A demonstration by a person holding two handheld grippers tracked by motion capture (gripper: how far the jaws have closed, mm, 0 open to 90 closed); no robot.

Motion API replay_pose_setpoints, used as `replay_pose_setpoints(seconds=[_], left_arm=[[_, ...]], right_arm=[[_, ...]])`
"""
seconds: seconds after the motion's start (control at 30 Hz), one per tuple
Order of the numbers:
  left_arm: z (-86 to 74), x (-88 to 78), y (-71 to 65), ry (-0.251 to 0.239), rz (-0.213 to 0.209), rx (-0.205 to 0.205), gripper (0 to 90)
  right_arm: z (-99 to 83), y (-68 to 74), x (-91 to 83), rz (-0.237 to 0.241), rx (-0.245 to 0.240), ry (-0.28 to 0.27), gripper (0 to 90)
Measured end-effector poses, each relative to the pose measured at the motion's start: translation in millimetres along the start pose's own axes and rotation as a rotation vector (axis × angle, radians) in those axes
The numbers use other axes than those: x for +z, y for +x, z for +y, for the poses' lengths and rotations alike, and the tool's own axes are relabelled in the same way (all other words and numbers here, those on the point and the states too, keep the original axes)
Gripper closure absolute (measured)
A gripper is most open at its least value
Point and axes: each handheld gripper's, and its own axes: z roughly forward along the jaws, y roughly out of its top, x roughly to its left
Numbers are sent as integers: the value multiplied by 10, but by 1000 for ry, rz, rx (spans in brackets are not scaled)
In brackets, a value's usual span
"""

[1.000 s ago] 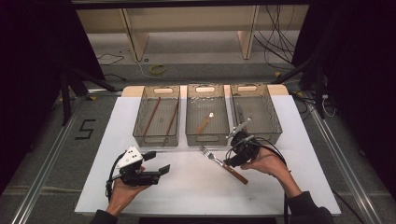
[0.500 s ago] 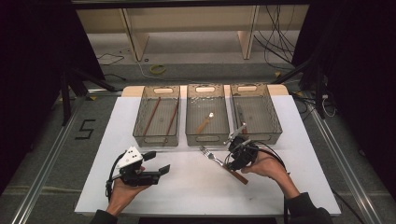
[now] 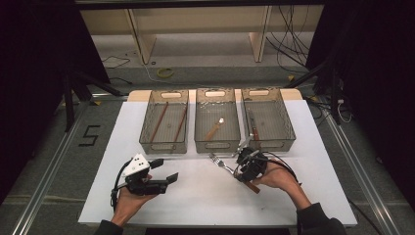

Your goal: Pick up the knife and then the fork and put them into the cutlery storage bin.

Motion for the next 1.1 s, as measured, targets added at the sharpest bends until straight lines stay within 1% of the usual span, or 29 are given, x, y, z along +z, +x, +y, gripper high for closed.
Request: replay_pose_setpoints(seconds=[0.37,0.47,0.5,0.53,0.63,0.73,0.8,0.87,0.97,1.1], left_arm=[[-1,2,-1,0,1,0,199],[-1,0,0,3,0,3,199],[-2,1,-2,3,0,2,199],[-2,2,-3,3,0,2,198],[-3,4,-4,3,-2,2,199],[-2,3,-3,3,-1,2,199],[-3,2,-3,5,-1,3,199],[-3,1,-1,4,0,3,199],[-3,1,1,2,1,2,199],[-3,0,1,2,1,3,199]], right_arm=[[1,27,65,-15,-16,29,674],[0,33,67,-17,-23,28,707],[-1,31,70,-22,-34,27,720],[-1,32,70,-21,-35,28,733],[-2,25,68,-15,-24,28,741],[0,29,69,-21,-30,28,751],[-2,22,66,-25,-21,29,772],[-4,13,65,-17,-15,26,774],[-2,19,65,-22,-20,27,775],[-10,5,51,-13,-20,22,776]])
